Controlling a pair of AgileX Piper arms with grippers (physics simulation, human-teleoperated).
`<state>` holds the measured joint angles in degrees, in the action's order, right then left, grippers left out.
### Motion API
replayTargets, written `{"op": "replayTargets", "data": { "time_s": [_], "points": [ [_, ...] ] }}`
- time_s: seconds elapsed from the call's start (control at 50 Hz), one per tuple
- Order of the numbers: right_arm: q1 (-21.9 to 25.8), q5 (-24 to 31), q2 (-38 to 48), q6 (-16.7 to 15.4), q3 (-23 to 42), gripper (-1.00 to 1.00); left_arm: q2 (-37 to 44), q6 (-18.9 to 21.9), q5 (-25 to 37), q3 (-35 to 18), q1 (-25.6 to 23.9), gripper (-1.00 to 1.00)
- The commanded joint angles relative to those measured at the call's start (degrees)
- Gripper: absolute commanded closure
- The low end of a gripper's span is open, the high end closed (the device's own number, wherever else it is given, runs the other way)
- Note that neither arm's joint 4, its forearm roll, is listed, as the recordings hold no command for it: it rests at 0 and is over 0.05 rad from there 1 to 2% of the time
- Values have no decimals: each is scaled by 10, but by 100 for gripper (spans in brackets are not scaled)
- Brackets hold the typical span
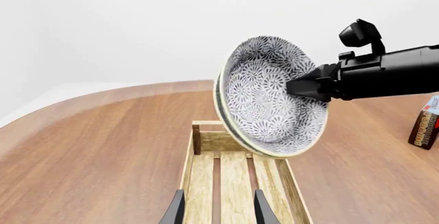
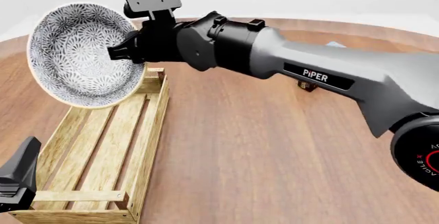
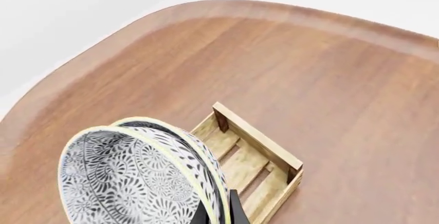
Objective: Stack the left bowl on the right bowl and place them in the tray.
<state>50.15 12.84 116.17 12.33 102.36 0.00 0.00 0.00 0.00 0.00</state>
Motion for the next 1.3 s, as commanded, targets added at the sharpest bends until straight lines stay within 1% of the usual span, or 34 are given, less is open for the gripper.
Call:
{"op": "replayTargets", "data": {
  "time_s": [0.02, 0.22, 0.42, 0.56, 1.3],
  "points": [
    [14, -10, 55, 23, 41, 100, 0, 0, 0, 0, 0, -100],
    [11, -15, 82, 39, 48, 100, 0, 0, 0, 0, 0, -100],
    [15, -9, 104, 44, 57, 100, 0, 0, 0, 0, 0, -100],
    [24, -23, 114, 55, 48, 100, 0, 0, 0, 0, 0, -100],
    [21, -23, 161, 63, 57, 100, 0, 0, 0, 0, 0, -100]
  ]
}}
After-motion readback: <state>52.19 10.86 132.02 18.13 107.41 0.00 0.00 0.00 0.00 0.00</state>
